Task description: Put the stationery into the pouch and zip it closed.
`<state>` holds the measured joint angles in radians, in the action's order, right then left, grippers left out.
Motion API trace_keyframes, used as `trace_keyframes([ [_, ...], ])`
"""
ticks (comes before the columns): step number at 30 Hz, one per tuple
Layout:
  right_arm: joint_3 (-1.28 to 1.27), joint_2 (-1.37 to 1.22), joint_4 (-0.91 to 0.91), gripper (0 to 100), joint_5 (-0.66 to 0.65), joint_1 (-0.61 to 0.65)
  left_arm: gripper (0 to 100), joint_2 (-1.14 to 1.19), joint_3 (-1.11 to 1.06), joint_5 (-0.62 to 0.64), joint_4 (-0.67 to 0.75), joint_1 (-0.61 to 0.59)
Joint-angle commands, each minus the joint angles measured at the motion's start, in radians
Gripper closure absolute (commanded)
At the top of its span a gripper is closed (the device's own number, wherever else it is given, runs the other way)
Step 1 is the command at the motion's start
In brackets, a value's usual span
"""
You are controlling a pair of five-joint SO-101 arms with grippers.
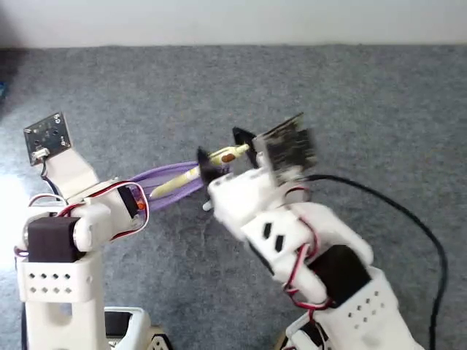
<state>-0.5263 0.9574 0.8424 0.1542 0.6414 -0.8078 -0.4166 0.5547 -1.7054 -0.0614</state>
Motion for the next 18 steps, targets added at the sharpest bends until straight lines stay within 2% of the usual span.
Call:
trace_keyframes([
  [1, 0.078, 0.018, 0.007, 90.8, 0.101, -0.107, 99, -0.011, -0.001, 0.012, 0.025, -0.006],
  [5, 0.104, 0.019, 0.053, 99.1, 0.141, -0.11, 99, -0.011, -0.001, 0.012, 0.025, -0.006],
  [13, 0.121, 0.016, 0.061, 98.5, 0.181, 0.116, 99, -0.009, -0.001, 0.012, 0.025, -0.006],
  [18, 0.19, -0.031, 0.059, 98.3, 0.189, 0.171, 99, -0.009, -0.001, 0.012, 0.025, -0.006],
])
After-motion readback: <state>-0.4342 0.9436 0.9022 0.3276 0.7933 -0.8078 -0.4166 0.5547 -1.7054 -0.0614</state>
